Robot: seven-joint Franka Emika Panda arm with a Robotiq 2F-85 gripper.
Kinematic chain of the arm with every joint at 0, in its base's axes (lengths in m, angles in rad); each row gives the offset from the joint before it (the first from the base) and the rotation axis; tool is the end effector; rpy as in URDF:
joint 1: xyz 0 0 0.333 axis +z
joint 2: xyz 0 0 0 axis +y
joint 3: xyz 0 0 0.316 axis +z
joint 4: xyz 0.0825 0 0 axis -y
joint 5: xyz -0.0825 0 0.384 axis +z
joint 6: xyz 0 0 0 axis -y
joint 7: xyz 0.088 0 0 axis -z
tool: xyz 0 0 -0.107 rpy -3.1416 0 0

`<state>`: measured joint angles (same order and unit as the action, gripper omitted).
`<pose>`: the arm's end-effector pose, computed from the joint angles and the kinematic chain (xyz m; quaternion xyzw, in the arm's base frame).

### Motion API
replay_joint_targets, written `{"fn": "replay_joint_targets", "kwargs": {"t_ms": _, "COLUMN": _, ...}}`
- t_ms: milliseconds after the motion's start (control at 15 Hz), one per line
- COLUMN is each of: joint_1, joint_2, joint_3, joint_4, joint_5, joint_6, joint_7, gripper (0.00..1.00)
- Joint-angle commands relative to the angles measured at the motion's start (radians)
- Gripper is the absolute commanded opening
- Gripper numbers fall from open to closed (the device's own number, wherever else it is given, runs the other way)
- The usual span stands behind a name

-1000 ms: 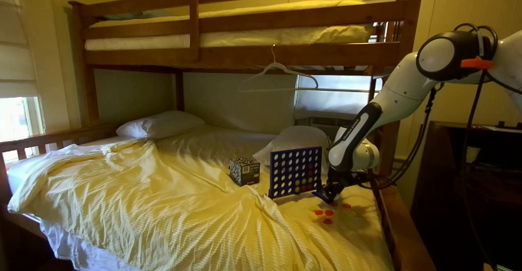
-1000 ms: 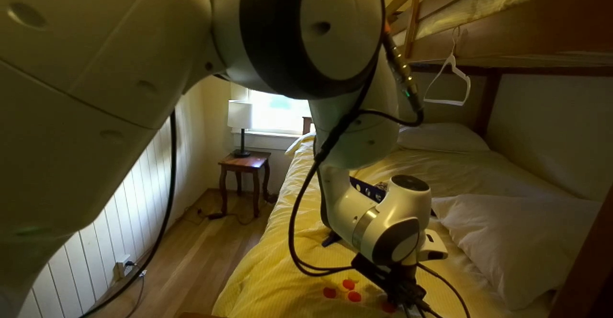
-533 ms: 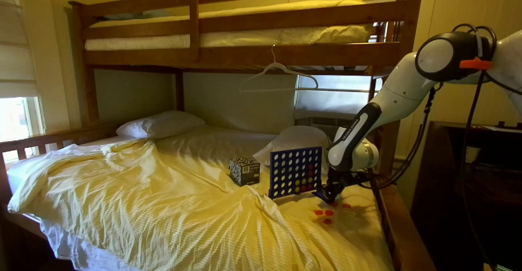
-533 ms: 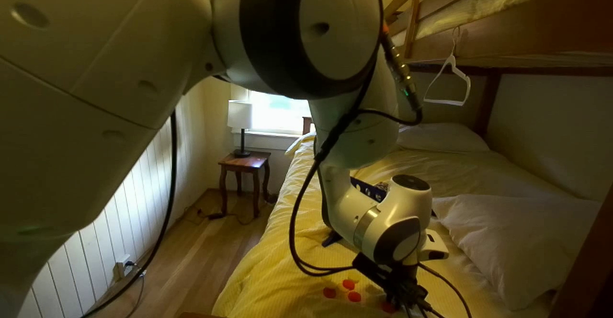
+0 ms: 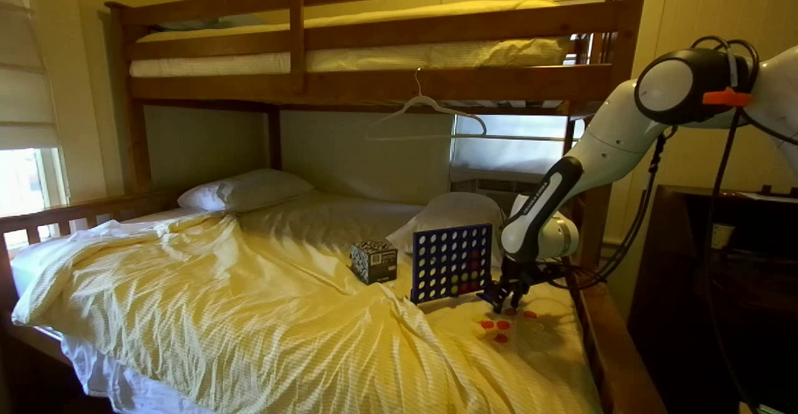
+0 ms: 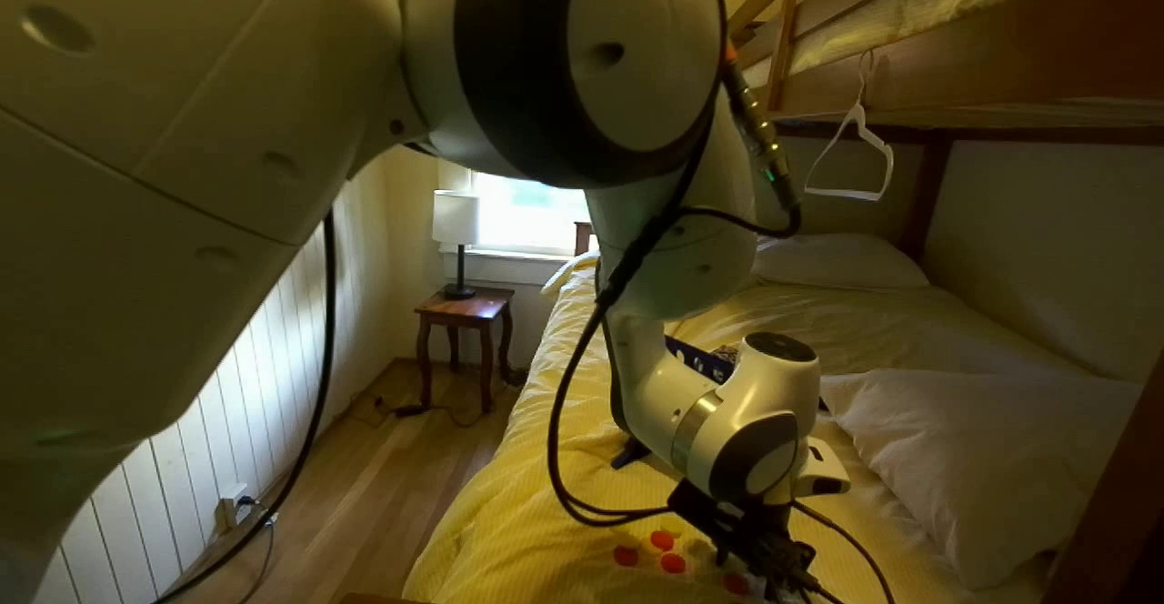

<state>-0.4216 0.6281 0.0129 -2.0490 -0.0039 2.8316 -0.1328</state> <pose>0.5522 -0.2389 0.1417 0.9876 -0.1368 0.0752 0.0178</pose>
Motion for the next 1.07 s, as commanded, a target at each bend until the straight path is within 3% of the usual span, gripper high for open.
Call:
{"fn": "replay_joint_targets", "kwargs": {"t_ms": 0, "joint_1": 0.021, "joint_2": 0.002, "joint_3": -0.016, "joint_4": 0.020, "joint_5": 0.028, "joint_6": -0.042, "joint_7": -0.034, "gripper": 0.64}}
{"fn": "replay_joint_targets", "kwargs": {"t_ms": 667, "joint_1": 0.054, "joint_2": -0.017, "joint_3": -0.051, "joint_4": 0.005, "joint_5": 0.016, "joint_6": -0.054, "joint_7": -0.017, "gripper": 0.61}}
{"fn": "replay_joint_targets", "kwargs": {"t_ms": 800, "joint_1": 0.067, "joint_2": -0.019, "joint_3": -0.065, "joint_4": 0.002, "joint_5": 0.012, "joint_6": -0.052, "joint_7": -0.010, "gripper": 0.54}}
{"fn": "replay_joint_targets", "kwargs": {"t_ms": 1000, "joint_1": 0.084, "joint_2": -0.025, "joint_3": -0.082, "joint_4": -0.005, "joint_5": 0.009, "joint_6": -0.048, "joint_7": -0.005, "gripper": 0.54}}
